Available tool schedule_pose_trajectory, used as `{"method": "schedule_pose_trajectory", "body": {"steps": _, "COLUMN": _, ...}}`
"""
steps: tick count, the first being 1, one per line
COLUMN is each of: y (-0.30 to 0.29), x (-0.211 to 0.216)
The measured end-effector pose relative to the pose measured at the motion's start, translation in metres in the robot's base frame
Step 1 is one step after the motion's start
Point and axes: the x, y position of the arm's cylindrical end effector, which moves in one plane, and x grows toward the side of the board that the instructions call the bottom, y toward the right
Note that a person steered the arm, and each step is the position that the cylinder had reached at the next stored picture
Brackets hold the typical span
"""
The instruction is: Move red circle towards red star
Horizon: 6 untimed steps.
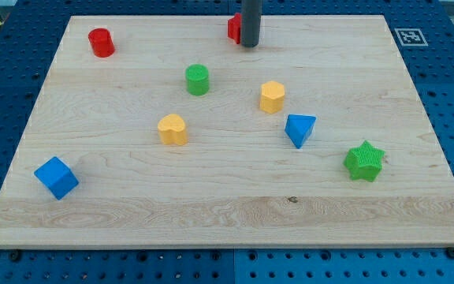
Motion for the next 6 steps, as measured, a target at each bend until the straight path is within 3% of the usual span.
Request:
{"method": "schedule_pose_trajectory", "body": {"steps": 1, "y": -0.011, "x": 0.016}}
{"method": "schedule_pose_trajectory", "body": {"steps": 6, "y": -0.19, "x": 0.029}}
